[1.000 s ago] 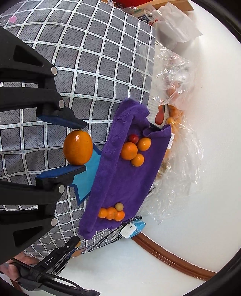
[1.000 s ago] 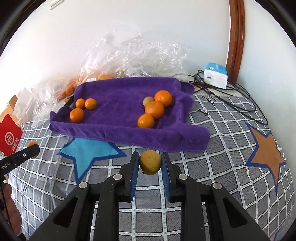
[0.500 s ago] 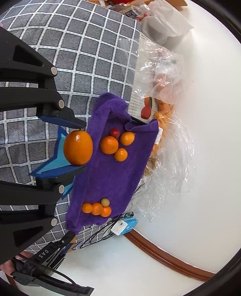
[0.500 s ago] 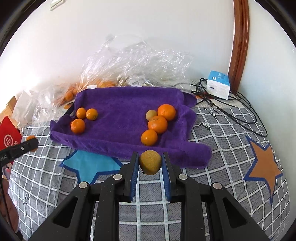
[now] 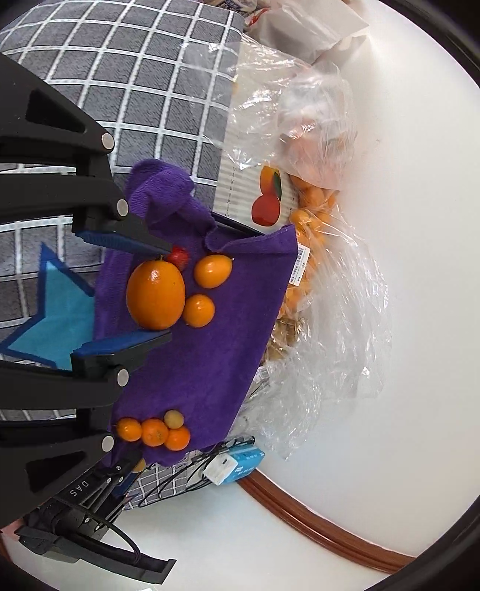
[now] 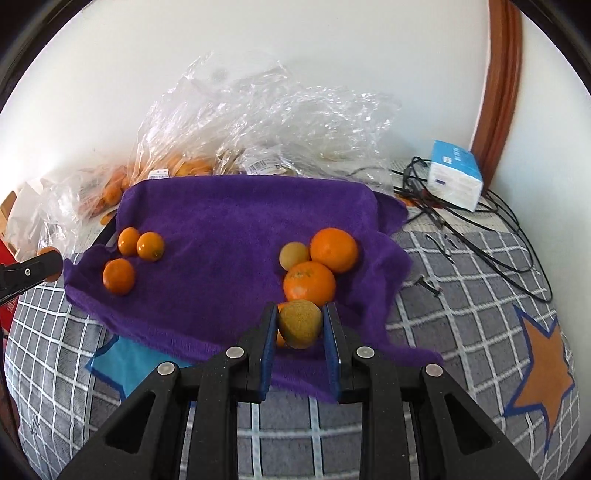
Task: Organize fruits
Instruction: 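Carry both fruits onto the purple towel and open both tools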
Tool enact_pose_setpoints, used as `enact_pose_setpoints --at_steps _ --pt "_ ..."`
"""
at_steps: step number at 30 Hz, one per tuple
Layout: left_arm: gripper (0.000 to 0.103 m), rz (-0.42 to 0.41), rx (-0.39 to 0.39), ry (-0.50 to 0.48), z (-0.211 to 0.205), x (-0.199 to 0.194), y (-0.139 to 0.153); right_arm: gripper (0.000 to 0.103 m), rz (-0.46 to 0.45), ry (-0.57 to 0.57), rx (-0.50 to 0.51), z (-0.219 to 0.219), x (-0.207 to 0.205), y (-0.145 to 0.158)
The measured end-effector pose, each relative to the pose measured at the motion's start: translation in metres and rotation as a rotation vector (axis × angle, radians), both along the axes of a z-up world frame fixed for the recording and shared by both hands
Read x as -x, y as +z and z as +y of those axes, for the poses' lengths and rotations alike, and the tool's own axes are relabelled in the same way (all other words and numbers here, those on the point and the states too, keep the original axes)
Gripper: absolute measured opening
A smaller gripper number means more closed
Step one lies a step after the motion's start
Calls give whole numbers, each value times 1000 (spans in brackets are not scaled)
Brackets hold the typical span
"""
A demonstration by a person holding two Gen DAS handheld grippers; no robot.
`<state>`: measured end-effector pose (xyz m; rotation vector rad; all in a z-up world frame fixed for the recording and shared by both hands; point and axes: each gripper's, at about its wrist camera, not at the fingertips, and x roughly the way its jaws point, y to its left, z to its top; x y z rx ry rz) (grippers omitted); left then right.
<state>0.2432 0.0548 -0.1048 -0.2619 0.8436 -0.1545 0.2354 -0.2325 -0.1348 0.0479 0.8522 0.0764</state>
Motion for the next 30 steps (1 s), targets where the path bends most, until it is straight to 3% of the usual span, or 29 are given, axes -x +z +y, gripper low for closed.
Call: enact_pose_setpoints --at_steps 6,24,30 --pt "38 21 -9 2 -5 -32 -10 24 24 15 4 8 -34 -17" --pt "38 72 -13 12 -12 -67 -38 24 -34 55 144 23 -54 -22" --pt "38 74 0 11 -10 -69 -41 34 -39 66 134 23 -53 -23"
